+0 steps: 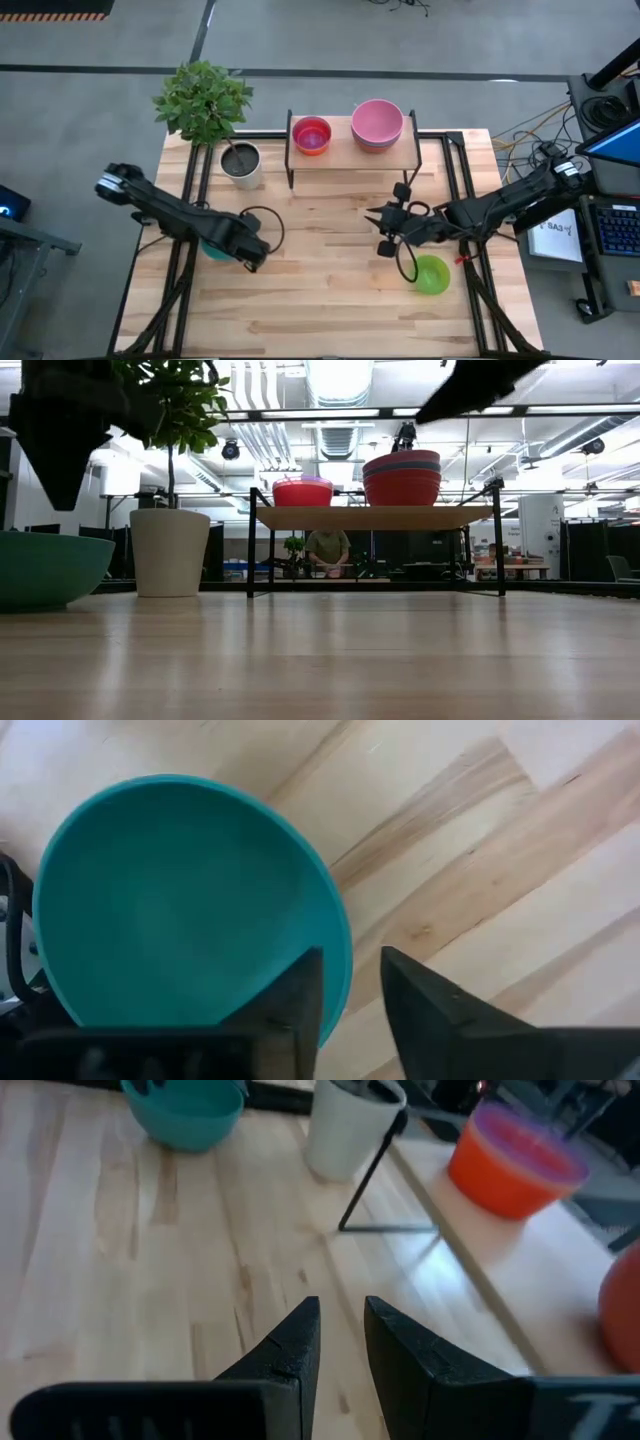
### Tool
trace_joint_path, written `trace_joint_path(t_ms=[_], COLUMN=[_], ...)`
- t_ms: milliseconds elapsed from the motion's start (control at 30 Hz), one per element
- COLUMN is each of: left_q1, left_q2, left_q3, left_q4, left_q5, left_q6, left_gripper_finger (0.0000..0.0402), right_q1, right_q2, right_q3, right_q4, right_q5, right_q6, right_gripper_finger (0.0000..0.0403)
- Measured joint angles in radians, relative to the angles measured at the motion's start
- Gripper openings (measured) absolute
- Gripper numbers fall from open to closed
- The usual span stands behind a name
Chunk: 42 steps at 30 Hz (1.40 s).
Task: Place and stack bowls onto a shelf
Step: Stack the blue green bowl into the pink bowl on the shelf
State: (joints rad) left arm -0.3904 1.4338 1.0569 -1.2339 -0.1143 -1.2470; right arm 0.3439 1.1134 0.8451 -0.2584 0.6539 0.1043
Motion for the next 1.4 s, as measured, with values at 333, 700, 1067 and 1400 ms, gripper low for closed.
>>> trace_joint_path(t_ms=[333, 700, 1067, 1400], left_q1=[-0.002, -0.003, -0.035, -0.057], left_q2=[0.106, 0.152, 0.156, 0.164], left_q3=[-0.042, -0.083, 0.016, 0.285], left_q4=[0.044, 0.135, 0.142, 0.17], left_q5=[-0.008, -0.009, -0.005, -0.135], left_q6=[0.006, 0.033, 0.139, 0.609], left_gripper_finger=[0.0155, 0.0054, 0.0001, 0.0], right_q1=[0.0, 0.0, 0.032, 0.057], right_q2=[0.0, 0.0, -0.015, -0.033], right_q3=[0.018, 0.018, 0.017, -0.04], right_q4=[-0.014, -0.015, -0.08, 0.03], right_q5=[-0.034, -0.034, -0.156, -0.264], right_q6=[-0.037, -0.03, 0.034, -0.074], right_gripper_finger=[0.0072, 0.0072, 0.0072, 0.0072])
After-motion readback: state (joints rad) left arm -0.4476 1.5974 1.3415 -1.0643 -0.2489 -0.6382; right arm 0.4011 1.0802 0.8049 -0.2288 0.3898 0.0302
